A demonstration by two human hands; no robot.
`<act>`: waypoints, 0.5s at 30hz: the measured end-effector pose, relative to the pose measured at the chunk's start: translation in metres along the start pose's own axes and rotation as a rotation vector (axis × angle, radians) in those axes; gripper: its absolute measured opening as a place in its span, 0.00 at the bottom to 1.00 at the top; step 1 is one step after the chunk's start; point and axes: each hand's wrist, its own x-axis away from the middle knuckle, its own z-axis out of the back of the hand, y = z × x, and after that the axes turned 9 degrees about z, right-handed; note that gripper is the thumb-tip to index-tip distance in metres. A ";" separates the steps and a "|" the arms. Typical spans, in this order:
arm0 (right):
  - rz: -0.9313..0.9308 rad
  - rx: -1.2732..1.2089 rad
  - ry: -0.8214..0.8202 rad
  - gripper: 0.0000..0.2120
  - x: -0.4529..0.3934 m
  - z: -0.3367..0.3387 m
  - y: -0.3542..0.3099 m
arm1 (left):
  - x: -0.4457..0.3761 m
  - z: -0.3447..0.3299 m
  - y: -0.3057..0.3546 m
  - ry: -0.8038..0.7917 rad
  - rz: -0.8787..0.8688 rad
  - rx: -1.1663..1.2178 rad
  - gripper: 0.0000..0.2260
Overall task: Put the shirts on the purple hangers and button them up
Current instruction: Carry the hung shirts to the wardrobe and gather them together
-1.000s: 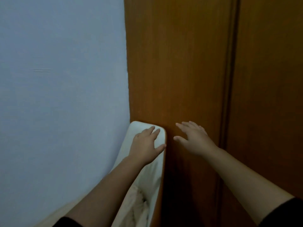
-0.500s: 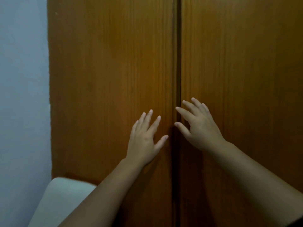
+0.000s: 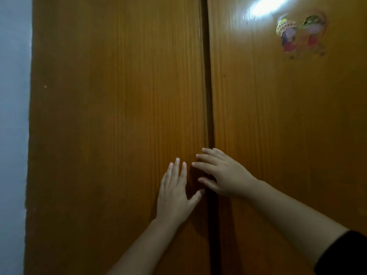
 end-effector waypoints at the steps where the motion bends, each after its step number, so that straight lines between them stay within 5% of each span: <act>1: 0.010 0.009 -0.006 0.24 -0.003 0.005 0.005 | -0.005 0.002 0.002 0.006 0.012 -0.007 0.38; 15: 0.367 0.086 0.029 0.23 -0.036 0.017 0.070 | -0.052 -0.027 0.036 0.079 0.160 -0.055 0.50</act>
